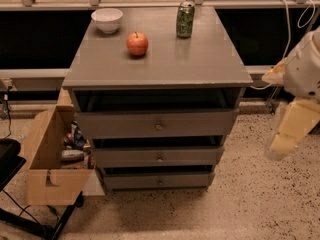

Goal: Open middle drawer

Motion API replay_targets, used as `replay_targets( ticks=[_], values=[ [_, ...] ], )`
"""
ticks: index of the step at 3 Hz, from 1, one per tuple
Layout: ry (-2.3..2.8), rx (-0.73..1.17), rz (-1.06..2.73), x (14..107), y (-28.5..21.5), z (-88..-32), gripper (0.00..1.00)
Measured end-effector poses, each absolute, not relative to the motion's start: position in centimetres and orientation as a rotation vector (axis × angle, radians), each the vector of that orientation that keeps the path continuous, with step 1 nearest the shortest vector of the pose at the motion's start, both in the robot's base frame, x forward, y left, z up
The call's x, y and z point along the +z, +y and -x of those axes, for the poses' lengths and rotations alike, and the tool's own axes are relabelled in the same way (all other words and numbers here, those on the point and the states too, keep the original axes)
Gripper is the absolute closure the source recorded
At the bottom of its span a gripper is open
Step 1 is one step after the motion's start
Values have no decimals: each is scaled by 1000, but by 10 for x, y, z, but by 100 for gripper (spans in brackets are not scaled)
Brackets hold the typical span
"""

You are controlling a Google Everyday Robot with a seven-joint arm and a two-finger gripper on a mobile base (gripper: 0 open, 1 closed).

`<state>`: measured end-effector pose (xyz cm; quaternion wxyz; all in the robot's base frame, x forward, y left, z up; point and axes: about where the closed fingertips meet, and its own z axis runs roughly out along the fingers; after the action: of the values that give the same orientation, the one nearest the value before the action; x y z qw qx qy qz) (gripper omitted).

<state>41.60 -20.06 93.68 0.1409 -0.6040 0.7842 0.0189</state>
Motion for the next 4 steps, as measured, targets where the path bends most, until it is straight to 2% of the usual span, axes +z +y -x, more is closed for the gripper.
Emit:
replay_targets(
  ticks=[2, 4],
  values=[
    [2331, 57, 1690, 819, -210, -385, 0],
    [2243, 54, 1776, 693, -184, -362, 0]
  ],
)
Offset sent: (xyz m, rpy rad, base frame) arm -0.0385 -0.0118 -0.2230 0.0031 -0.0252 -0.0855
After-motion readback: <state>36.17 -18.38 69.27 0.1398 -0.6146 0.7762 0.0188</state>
